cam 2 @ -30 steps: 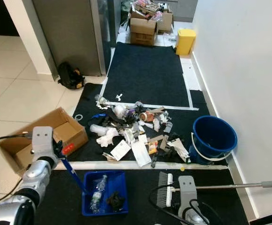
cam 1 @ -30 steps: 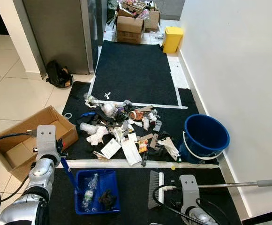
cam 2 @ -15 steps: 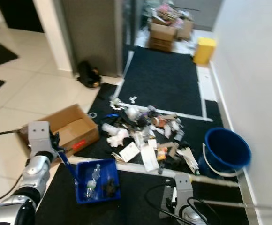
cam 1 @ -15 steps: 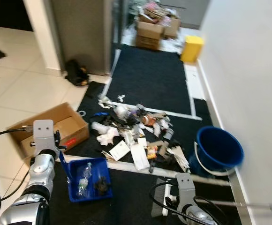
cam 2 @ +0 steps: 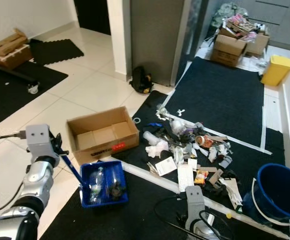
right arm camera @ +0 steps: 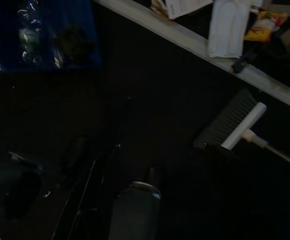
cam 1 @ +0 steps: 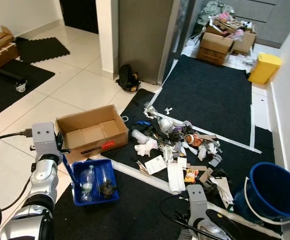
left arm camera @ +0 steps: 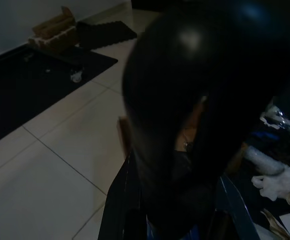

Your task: Sweep floor

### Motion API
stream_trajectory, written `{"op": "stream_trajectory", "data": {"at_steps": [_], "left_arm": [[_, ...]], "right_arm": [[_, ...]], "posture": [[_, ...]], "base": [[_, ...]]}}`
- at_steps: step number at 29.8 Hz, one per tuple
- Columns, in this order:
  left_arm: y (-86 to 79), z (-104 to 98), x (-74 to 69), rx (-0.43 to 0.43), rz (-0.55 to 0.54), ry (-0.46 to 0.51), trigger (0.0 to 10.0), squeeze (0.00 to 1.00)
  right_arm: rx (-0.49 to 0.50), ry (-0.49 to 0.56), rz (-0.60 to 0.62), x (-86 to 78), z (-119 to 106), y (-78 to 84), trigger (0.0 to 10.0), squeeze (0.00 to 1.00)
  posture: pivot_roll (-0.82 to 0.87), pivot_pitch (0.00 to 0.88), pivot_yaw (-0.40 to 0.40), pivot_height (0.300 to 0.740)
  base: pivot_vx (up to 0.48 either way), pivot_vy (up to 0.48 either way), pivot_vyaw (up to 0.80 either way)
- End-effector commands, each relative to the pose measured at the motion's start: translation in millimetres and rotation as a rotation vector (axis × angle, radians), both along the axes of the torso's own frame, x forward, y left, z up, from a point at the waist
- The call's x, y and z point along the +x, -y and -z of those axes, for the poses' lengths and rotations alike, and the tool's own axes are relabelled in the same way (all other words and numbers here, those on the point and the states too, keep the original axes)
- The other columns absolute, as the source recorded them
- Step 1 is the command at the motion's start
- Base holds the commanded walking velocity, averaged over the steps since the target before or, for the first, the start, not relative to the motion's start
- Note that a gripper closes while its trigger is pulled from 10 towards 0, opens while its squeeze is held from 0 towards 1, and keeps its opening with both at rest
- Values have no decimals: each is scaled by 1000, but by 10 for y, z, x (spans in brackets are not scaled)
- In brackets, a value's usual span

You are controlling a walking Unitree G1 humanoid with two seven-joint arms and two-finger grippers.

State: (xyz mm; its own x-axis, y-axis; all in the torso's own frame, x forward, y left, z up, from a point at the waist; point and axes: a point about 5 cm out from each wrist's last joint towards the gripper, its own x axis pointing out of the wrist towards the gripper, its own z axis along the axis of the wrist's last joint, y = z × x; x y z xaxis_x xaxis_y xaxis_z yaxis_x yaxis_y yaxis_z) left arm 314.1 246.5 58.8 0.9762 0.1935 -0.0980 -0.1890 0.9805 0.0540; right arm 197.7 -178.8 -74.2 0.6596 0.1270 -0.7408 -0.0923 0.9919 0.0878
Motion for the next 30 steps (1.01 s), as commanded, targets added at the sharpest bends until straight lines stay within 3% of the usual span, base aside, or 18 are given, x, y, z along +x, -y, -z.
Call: {"op": "stream_trajectory", "data": {"at_steps": [1, 9, 16, 22, 30], "left_arm": [[54, -75, 53, -2, 21, 38, 10000, 0], [74, -107, 77, -11, 28, 48, 10000, 0], [72, -147, 101, -14, 32, 61, 10000, 0], [57, -194, 125, -20, 33, 78, 10000, 0], [87, -301, 177, -36, 66, 119, 10000, 0]], "right_arm": [[1, -1, 10, -14, 5, 22, 10000, 0], [-15, -3, 14, -25, 8, 46, 10000, 0], [-22, 0, 15, -23, 6, 55, 10000, 0], [-20, 0, 11, -20, 5, 49, 10000, 0], [-29, -5, 31, -33, 9, 87, 10000, 0]], "posture": [[149, 39, -51, 740], [147, 40, -52, 740], [147, 40, -52, 740], [148, 42, -53, 740], [143, 48, -56, 740]], "base": [[0, 0, 794], [0, 0, 780], [0, 0, 121], [0, 0, 776], [0, 0, 0]]}}
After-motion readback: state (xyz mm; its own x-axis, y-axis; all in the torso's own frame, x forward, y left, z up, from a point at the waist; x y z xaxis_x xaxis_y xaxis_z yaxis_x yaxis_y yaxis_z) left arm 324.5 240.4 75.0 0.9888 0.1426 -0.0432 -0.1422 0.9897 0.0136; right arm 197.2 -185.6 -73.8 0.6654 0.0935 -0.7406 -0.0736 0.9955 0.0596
